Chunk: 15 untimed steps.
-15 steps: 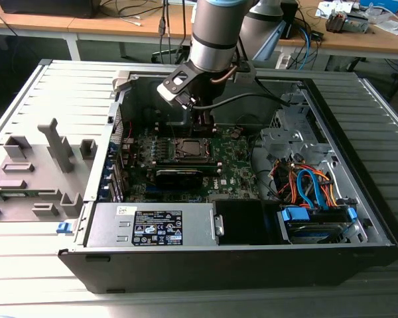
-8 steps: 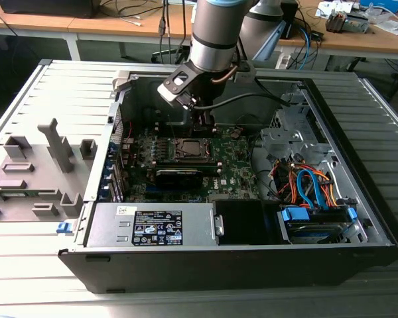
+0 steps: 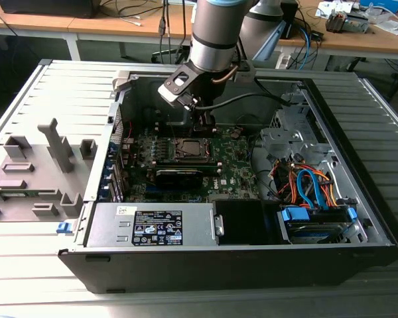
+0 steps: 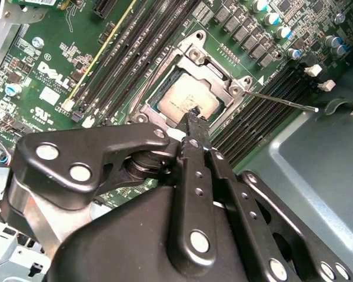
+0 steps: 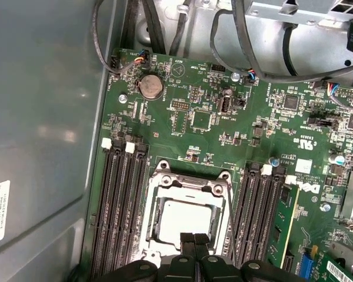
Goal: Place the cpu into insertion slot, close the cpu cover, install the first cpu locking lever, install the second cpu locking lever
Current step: 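Install the first cpu locking lever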
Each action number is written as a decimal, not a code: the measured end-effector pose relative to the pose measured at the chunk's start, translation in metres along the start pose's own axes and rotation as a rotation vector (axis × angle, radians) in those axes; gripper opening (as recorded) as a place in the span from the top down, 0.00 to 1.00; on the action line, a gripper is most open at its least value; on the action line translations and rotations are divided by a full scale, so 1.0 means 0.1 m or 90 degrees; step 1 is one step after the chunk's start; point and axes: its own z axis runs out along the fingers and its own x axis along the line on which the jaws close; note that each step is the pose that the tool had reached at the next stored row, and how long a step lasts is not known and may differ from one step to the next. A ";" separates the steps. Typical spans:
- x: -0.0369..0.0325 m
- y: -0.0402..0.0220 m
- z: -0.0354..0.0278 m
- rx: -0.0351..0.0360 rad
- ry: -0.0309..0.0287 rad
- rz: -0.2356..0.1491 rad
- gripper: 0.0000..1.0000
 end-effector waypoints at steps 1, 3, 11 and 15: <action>0.000 0.000 0.000 0.0001 -0.0002 -0.003 0.89; 0.000 0.000 0.000 0.0002 -0.0006 -0.007 0.89; 0.000 0.000 0.000 0.0005 -0.0022 -0.025 0.89; 0.000 0.000 0.000 0.0008 -0.0033 -0.039 0.89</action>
